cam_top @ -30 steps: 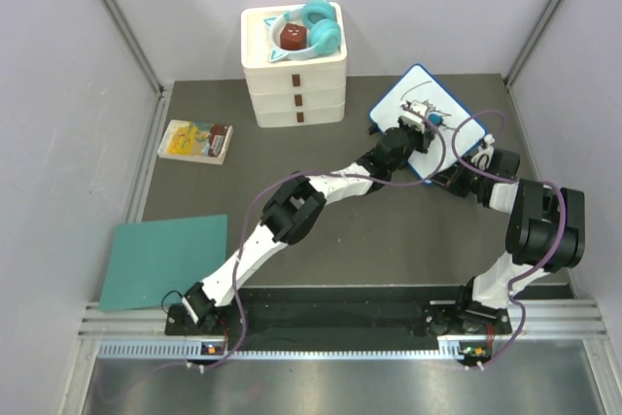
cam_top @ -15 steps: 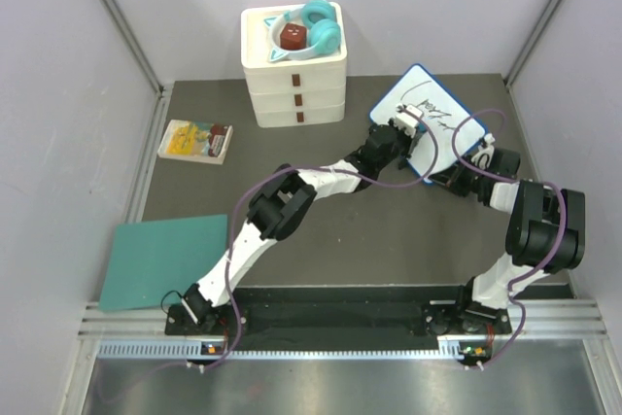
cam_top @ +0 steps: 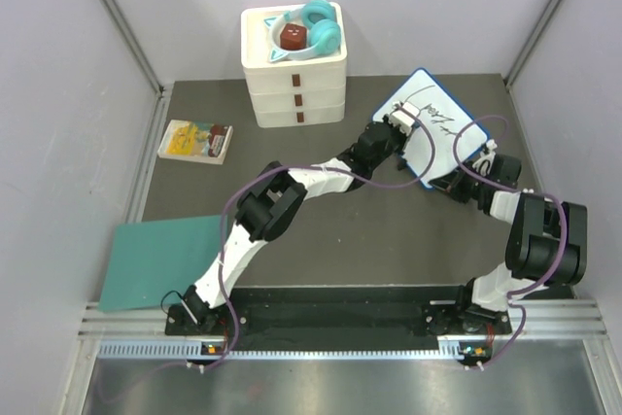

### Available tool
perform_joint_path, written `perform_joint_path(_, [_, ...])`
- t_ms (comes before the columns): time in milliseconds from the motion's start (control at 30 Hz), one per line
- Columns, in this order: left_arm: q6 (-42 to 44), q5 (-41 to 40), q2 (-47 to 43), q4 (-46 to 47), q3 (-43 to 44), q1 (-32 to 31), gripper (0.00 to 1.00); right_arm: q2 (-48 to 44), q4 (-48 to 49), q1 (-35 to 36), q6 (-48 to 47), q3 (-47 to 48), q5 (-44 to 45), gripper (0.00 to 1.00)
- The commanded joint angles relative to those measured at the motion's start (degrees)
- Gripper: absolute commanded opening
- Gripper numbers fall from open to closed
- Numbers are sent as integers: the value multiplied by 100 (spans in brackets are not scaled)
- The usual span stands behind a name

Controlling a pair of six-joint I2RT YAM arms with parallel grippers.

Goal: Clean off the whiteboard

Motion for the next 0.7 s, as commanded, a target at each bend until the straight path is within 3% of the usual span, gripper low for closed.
perform_joint_path(0, [58, 79, -280, 18, 413, 65, 0, 68, -897, 134, -139, -427, -4, 0])
perform_joint_path(233, [-285, 413, 256, -212, 1274, 57, 2, 454, -1037, 151, -377, -40, -30, 0])
perform_joint_path(267, [-302, 474, 326, -229, 1380, 57, 6, 472, -1072, 151, -412, -14, -30, 0])
perform_joint_path(300, [-311, 501, 405, -281, 1511, 57, 18, 516, -1081, 151, -438, 21, -30, 0])
perform_joint_path(333, [-311, 719, 572, -360, 1652, 57, 18, 516, -1081, 151, -447, 30, -47, 0])
perform_joint_path(433, [-531, 880, 914, -99, 2048, 30, 0, 534, -1063, 151, -465, 39, -39, 0])
perform_joint_path(567, [-1092, 809, 1337, 851, 2215, -92, 0, 534, -1054, 151, -482, 39, -65, 0])
perform_joint_path(667, [-1488, 774, 1776, 703, 2821, -172, 0, 534, -1046, 151, -491, 39, -56, 0])
